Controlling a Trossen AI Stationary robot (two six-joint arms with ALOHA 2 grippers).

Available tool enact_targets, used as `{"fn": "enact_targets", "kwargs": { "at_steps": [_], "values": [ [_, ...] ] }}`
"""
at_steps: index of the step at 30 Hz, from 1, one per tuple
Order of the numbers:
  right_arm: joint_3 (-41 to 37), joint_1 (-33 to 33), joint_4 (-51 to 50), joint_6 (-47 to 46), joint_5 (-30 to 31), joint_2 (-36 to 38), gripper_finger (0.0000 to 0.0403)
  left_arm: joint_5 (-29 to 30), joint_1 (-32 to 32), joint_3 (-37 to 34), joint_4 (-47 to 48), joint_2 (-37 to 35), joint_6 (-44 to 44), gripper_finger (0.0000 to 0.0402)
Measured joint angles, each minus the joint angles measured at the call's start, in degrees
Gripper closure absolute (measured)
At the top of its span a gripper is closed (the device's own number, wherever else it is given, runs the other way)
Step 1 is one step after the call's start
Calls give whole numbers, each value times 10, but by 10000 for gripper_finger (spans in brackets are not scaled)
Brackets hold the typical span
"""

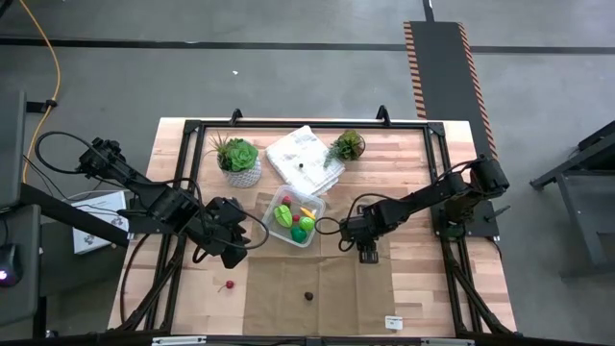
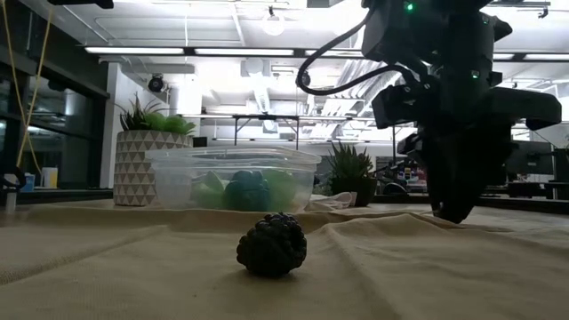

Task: Pick and placing Produce into tupperware
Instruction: Put the black cherry into transparent bin

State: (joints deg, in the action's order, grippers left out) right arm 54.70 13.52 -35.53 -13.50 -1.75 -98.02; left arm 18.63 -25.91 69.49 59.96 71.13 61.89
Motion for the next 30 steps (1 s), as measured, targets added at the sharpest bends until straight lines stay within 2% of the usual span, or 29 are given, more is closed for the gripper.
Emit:
{"fn": "enact_targets", "kwargs": {
  "at_steps": [8, 16, 25, 30],
  "values": [
    [0, 0, 1, -6, -2, 0, 295, 0, 0, 0, 0, 0, 0, 261],
    [0, 0, 2, -35, -18, 8, 304, 0, 0, 0, 0, 0, 0, 261],
    [0, 0, 11, -104, -13, 124, 304, 0, 0, 0, 0, 0, -1, 261],
    [0, 0, 66, -151, -11, 186, 304, 0, 0, 0, 0, 0, -1, 261]
  ]
}}
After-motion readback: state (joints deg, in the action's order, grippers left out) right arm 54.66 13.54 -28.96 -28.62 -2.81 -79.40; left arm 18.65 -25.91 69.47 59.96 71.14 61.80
